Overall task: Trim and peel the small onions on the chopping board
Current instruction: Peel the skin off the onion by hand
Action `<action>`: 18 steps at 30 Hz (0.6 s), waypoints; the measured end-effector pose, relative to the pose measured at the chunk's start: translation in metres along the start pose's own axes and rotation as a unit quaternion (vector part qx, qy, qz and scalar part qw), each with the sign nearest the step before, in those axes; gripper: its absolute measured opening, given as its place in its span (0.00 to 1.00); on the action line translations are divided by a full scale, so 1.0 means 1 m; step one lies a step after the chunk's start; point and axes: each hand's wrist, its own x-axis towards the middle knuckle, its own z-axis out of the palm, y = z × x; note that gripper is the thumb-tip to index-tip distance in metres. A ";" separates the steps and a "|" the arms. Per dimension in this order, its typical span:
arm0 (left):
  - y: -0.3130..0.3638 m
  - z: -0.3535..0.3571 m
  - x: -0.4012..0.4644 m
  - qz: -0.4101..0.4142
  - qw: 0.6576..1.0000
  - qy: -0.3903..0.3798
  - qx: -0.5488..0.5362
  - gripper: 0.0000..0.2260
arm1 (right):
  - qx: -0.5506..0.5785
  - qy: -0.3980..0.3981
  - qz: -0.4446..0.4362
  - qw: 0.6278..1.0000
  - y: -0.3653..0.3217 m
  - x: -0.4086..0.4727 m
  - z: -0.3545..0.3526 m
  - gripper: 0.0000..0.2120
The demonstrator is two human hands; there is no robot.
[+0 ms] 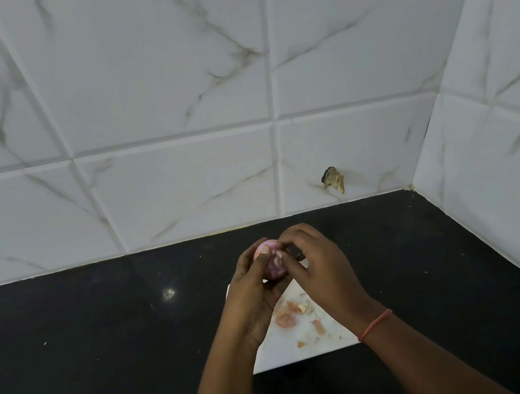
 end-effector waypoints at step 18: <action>-0.006 0.004 0.007 -0.013 0.998 -0.028 -0.056 0.12 | 0.205 0.055 0.228 0.950 -0.001 0.007 0.004 0.03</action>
